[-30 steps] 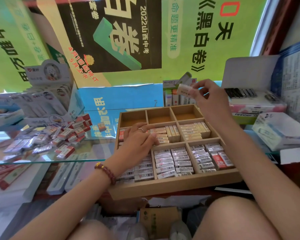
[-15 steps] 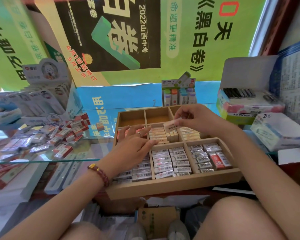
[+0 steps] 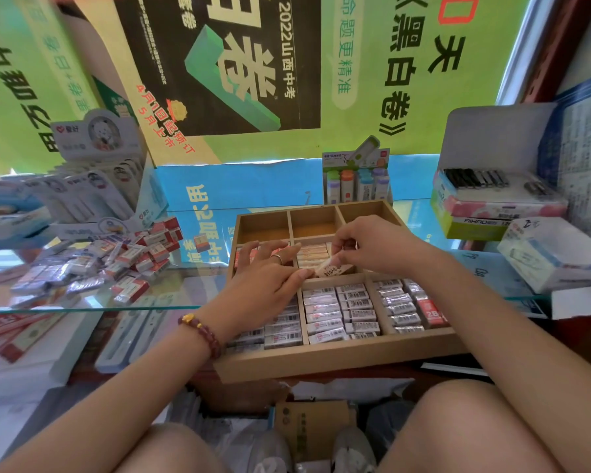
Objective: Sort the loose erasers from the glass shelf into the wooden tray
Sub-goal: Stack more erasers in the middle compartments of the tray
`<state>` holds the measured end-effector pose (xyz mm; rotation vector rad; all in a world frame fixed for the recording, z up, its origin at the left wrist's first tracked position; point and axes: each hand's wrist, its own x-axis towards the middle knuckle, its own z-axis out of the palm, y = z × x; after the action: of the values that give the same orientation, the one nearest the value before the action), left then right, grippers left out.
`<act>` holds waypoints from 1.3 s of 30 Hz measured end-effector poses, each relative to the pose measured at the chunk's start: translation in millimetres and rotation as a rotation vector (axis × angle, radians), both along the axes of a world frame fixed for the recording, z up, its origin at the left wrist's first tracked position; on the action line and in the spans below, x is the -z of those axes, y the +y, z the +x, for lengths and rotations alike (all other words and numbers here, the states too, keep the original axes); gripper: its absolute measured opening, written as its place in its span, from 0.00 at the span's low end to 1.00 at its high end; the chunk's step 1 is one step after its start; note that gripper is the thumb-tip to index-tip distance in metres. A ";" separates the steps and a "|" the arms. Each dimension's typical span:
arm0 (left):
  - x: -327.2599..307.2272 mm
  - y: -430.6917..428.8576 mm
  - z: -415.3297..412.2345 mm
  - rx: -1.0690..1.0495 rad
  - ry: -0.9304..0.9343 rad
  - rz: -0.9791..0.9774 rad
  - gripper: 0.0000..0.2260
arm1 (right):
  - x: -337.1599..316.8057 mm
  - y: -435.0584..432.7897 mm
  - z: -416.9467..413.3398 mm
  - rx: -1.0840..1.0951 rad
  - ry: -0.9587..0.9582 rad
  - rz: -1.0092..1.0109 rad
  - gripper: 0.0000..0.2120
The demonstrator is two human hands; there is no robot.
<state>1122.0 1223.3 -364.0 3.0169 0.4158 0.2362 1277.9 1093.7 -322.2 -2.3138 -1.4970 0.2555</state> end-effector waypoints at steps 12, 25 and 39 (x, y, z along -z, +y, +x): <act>-2.7 0.2 2.7 -0.035 -0.278 -0.150 0.21 | 0.5 3.1 -7.4 -0.049 0.038 -0.145 0.05; -4.5 2.4 4.6 0.031 -0.219 -0.212 0.13 | 2.7 7.8 -6.1 0.074 0.230 -0.105 0.08; -2.7 -0.2 0.1 -0.001 -0.247 -0.211 0.12 | 8.9 24.2 -13.3 0.197 0.166 -0.165 0.09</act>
<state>1122.1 1223.1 -361.3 2.7371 0.3922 0.5230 1264.6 1117.8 -331.1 -2.4778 -1.1990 0.5201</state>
